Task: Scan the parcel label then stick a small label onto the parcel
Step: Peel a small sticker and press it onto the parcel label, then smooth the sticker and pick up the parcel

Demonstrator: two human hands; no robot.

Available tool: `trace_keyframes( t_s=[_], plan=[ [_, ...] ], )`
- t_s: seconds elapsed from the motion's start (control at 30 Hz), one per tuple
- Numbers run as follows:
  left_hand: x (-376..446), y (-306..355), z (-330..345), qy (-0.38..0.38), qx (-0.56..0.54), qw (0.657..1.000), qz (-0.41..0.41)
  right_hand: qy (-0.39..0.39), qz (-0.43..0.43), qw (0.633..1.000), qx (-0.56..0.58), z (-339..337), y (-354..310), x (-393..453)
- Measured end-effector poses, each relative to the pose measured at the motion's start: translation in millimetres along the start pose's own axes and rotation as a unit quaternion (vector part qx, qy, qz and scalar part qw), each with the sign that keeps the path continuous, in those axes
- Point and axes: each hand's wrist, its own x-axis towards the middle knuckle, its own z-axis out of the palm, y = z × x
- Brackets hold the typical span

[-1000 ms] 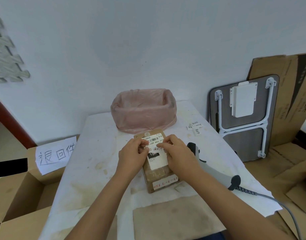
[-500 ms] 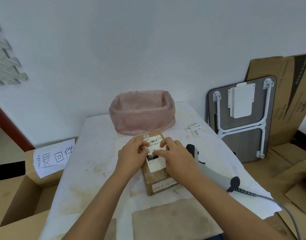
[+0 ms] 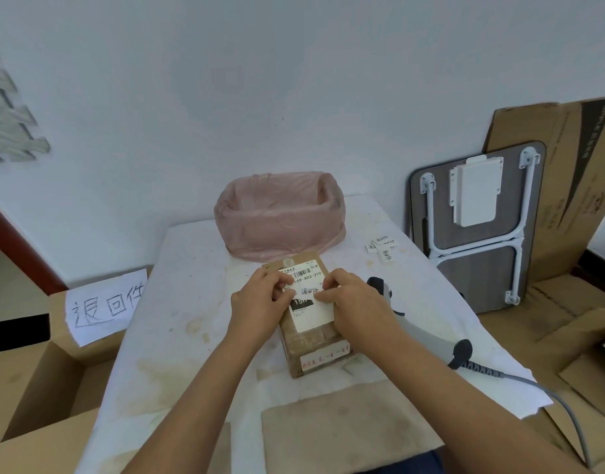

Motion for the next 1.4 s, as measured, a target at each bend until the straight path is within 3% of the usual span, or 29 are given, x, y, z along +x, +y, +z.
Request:
trace_keyframes(
  t_s=[0.2,0.4,0.87,1.2,1.33,1.4],
  plan=[
    [0,-1,2,0.009,-0.025,1.0,0.003,0.022,0.011,1.0,-0.007,-7,1,5],
    [0,-2,3,0.01,-0.032,0.999,0.003,0.002,-0.042,0.997,-0.061,-4,-5,16],
    [-2,0,3,0.018,-0.044,0.999,-0.004,0.014,0.001,1.0,-0.026,-1,0,12],
    [-3,3,2,0.015,-0.042,0.999,-0.013,-0.041,-0.017,0.993,-0.108,-13,-8,1],
    [-4,4,3,0.015,-0.057,0.998,-0.02,-0.035,0.015,0.998,-0.044,-15,-8,0],
    [-8,4,2,0.03,-0.121,0.992,-0.036,0.003,0.041,0.999,0.012,-14,-7,-3]
  ],
)
